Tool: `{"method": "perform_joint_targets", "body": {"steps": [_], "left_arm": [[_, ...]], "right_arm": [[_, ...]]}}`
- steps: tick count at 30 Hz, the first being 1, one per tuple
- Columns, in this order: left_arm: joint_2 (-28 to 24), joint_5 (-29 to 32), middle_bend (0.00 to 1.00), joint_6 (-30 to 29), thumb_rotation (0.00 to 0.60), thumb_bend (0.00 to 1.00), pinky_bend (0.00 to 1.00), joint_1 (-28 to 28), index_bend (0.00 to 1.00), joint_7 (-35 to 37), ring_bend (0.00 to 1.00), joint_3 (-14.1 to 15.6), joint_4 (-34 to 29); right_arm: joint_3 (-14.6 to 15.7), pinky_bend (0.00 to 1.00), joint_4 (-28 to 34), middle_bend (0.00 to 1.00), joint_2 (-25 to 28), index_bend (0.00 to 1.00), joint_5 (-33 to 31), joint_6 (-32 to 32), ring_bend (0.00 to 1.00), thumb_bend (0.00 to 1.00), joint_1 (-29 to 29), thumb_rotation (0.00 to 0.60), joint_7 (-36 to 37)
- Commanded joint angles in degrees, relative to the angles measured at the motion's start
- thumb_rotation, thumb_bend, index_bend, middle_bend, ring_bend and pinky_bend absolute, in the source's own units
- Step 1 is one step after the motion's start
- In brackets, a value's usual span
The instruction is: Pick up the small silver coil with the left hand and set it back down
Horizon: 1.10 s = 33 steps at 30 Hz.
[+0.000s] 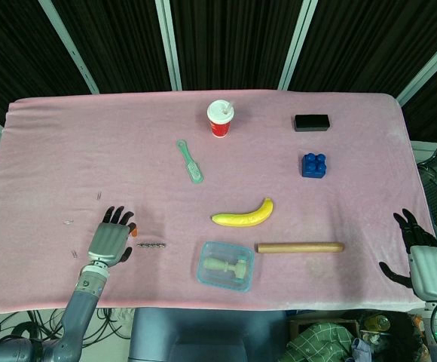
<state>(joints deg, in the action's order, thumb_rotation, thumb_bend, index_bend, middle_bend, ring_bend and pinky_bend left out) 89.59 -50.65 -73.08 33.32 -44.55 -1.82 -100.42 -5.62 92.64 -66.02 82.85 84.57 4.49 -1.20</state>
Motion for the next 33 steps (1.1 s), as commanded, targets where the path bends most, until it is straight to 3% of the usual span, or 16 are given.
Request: {"method": "perform_joint_targets", "body": {"steps": [1,12,33], "left_arm": [[0.15,0.12,0.16,-0.30,0.600,0.34,0.00,-0.29,0.45,-0.04,0.00,-0.02,-0.08],[-0.13,-3.41,0.14,-2.08,0.600,0.31,0.00,-1.87,0.43,1.29,0.00,0.67,-0.41],[2.84,1.85,0.15,3.66,0.600,0.31,0.00,1.45,0.43,-2.58,0.00,-1.80,3.86]], "right_arm": [[0.03,0.23,0.07,0.00,0.03,0.00,0.13,0.03,0.16,0.11,0.01,0.600,0.19],[-0.20,0.23,0.69,0.00,0.34,0.00,-0.74,-0.14,0.16,0.11,-0.19,0.600,1.09],[-0.17,0.23,1.09,0.00,0.55,0.00,-1.27,-0.51,0.16,0.11,-0.24,0.600,0.64]]}}
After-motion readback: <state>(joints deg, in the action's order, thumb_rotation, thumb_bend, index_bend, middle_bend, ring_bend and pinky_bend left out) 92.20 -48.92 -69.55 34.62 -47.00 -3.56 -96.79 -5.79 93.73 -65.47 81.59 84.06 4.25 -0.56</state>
